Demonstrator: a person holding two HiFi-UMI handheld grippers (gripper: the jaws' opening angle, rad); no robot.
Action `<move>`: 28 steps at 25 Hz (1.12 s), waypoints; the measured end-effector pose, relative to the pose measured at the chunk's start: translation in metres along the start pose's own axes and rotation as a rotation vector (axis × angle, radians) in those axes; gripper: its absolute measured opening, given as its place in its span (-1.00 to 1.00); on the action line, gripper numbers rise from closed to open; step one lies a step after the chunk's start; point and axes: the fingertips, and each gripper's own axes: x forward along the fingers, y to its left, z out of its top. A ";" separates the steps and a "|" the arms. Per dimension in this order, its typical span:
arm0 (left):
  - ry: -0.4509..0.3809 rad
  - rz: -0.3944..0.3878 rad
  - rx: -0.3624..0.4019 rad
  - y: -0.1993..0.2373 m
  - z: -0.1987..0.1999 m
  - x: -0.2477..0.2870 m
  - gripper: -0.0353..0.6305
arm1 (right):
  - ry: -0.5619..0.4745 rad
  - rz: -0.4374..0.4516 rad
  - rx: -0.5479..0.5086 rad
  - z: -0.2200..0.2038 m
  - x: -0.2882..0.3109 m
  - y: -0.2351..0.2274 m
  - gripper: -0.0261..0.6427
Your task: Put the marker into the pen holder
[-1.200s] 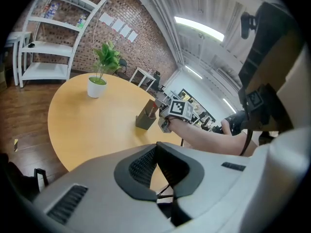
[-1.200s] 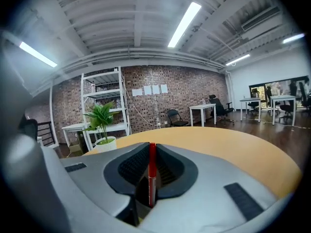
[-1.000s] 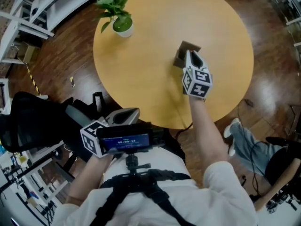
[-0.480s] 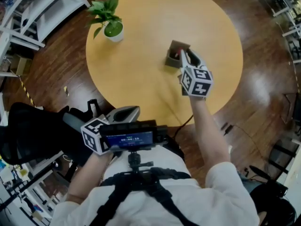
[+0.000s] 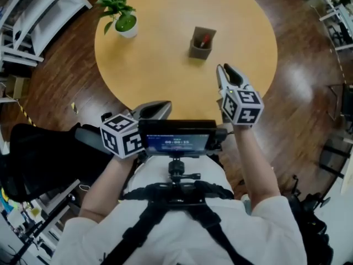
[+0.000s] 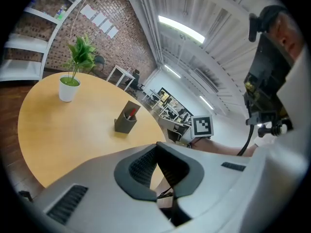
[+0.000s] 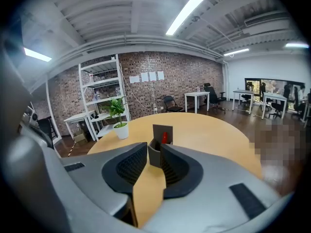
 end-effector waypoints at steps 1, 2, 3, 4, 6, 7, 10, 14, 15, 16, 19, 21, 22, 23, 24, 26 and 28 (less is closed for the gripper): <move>0.002 -0.009 0.003 -0.001 -0.001 0.000 -0.91 | 0.001 -0.005 0.011 -0.003 -0.008 0.002 -0.69; 0.003 -0.017 0.006 -0.001 -0.002 0.000 -0.91 | 0.001 -0.010 0.023 -0.005 -0.015 0.004 -0.69; 0.006 -0.024 0.008 -0.002 -0.003 0.000 -0.91 | -0.002 -0.018 0.037 -0.006 -0.023 0.006 -0.69; 0.009 -0.032 0.009 -0.002 -0.005 -0.001 -0.91 | -0.005 -0.026 0.049 -0.008 -0.030 0.009 -0.69; 0.020 -0.051 0.011 -0.004 -0.009 -0.002 -0.91 | -0.011 -0.044 0.070 -0.012 -0.047 0.013 -0.69; 0.027 -0.061 0.012 -0.006 -0.012 -0.002 -0.91 | -0.014 -0.053 0.079 -0.014 -0.055 0.016 -0.69; 0.043 -0.095 0.016 -0.010 -0.018 -0.005 -0.91 | -0.018 -0.074 0.112 -0.023 -0.079 0.025 -0.69; 0.070 -0.139 0.032 -0.016 -0.025 -0.007 -0.91 | -0.013 -0.116 0.162 -0.038 -0.109 0.037 -0.69; 0.079 -0.148 0.036 -0.018 -0.027 -0.008 -0.91 | -0.010 -0.131 0.171 -0.042 -0.117 0.040 -0.69; 0.087 -0.157 0.040 -0.020 -0.030 -0.009 -0.91 | -0.008 -0.149 0.178 -0.046 -0.126 0.043 -0.69; 0.093 -0.169 0.051 -0.027 -0.038 -0.015 -0.91 | -0.010 -0.194 0.187 -0.059 -0.151 0.049 -0.69; 0.084 -0.167 0.056 -0.031 -0.044 -0.020 -0.91 | -0.011 -0.197 0.190 -0.068 -0.163 0.054 -0.69; 0.078 -0.164 0.057 -0.033 -0.046 -0.023 -0.91 | -0.009 -0.190 0.192 -0.072 -0.168 0.057 -0.69; 0.070 -0.160 0.058 -0.035 -0.049 -0.027 -0.91 | -0.007 -0.181 0.192 -0.075 -0.171 0.060 -0.69; 0.063 -0.155 0.059 -0.038 -0.051 -0.031 -0.91 | -0.006 -0.171 0.192 -0.077 -0.175 0.064 -0.69; 0.048 -0.141 0.061 -0.042 -0.058 -0.039 -0.91 | -0.007 -0.151 0.192 -0.083 -0.183 0.071 -0.69; 0.035 -0.129 0.061 -0.048 -0.068 -0.047 -0.91 | -0.010 -0.131 0.186 -0.089 -0.194 0.079 -0.69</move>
